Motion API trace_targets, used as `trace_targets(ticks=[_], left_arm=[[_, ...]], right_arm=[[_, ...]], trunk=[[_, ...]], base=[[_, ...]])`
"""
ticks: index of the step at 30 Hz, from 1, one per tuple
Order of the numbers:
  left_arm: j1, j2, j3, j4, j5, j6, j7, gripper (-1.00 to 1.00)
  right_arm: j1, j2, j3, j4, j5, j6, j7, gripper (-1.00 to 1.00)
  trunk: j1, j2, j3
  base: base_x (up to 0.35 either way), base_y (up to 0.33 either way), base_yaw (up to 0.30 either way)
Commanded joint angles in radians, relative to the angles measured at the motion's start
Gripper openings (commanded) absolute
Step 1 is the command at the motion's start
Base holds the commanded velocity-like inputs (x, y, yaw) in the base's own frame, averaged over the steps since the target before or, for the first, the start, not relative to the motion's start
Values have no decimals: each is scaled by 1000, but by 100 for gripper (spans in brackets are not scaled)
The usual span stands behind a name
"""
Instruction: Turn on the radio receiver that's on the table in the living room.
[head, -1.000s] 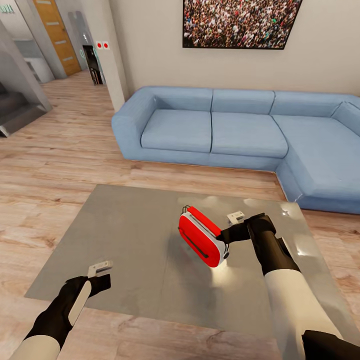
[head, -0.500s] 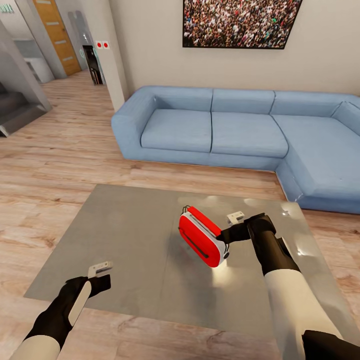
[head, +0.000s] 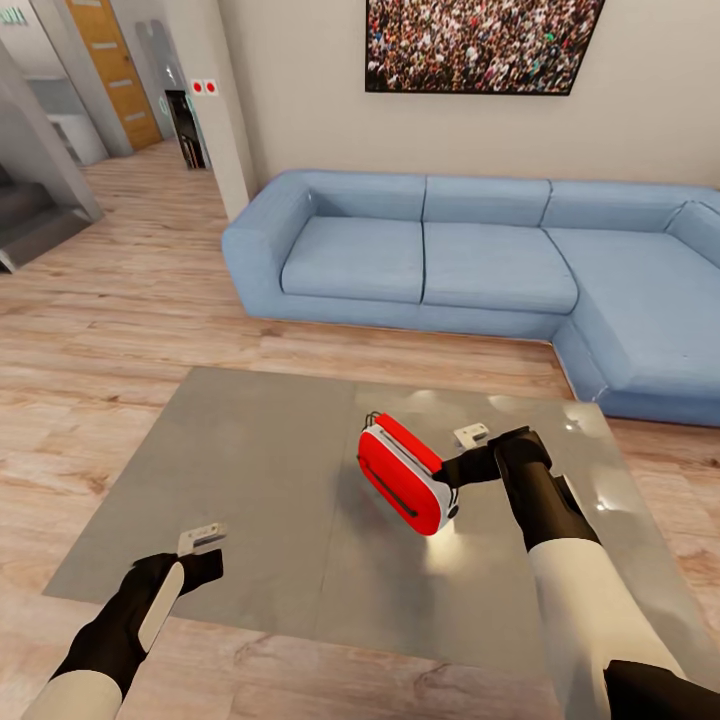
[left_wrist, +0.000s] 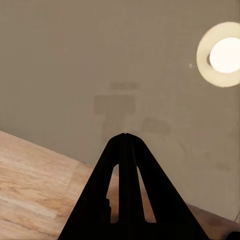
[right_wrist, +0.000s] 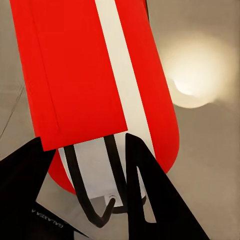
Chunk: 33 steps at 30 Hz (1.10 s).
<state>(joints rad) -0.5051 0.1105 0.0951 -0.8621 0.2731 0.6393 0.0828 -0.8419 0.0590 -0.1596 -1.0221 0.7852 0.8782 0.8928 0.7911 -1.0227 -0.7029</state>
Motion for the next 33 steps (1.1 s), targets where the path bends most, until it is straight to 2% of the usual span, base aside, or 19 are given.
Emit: trace_targets(ticks=[1, 33], left_arm=[[0, 0, 0, 0, 0, 0, 0, -100], [0, 0, 0, 0, 0, 0, 0, -100]], right_arm=[[0, 0, 0, 1, -8, 2, 0, -100], [0, 1, 0, 2, -9, 2, 6, -100]], trunk=[[4, -7, -3], [127, -231, -103]], base=[[0, 0, 0], [0, 0, 0]])
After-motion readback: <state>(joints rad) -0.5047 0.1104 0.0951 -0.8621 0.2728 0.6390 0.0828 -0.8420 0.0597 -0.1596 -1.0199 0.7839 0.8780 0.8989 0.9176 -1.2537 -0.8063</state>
